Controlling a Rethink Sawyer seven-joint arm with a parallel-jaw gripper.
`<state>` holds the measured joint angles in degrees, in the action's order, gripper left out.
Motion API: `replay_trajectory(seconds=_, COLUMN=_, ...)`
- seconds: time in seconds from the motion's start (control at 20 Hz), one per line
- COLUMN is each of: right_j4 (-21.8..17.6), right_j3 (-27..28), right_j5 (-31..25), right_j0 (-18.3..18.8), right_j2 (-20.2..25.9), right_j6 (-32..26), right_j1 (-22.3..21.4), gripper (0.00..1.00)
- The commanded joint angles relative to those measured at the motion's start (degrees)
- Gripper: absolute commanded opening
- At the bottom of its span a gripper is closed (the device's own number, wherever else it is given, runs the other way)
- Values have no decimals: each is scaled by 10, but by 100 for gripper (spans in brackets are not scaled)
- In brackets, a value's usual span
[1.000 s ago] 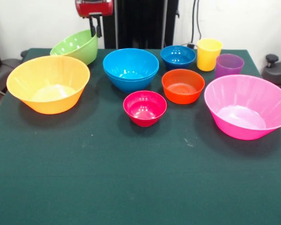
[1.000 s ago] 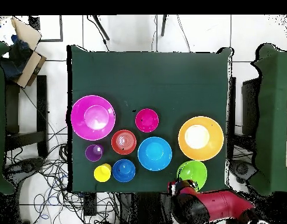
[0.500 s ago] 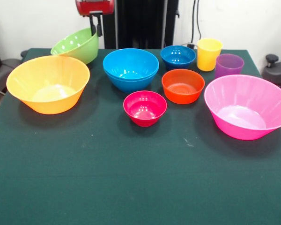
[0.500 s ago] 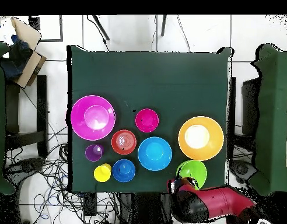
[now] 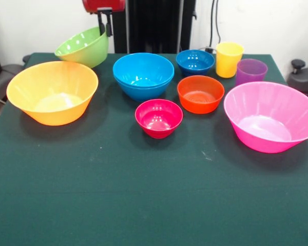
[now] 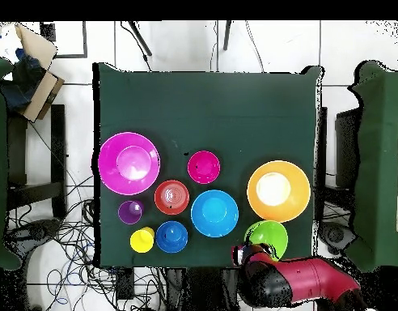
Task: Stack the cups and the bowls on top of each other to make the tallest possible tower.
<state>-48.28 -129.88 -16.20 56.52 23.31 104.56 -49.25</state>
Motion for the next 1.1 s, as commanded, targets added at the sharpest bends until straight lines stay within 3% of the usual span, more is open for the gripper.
replay_trajectory(seconds=0.05, right_j4=41, right_j3=-28, right_j5=-78, right_j0=1, right_j2=79, right_j6=-78, right_j1=-41, gripper=0)
replay_trajectory(seconds=0.7, right_j4=56, right_j3=-45, right_j5=-89, right_j0=-15, right_j2=96, right_j6=-48, right_j1=-65, gripper=0)
replay_trajectory(seconds=1.1, right_j4=69, right_j3=-50, right_j5=-87, right_j0=-48, right_j2=88, right_j6=-18, right_j1=-77, gripper=0)
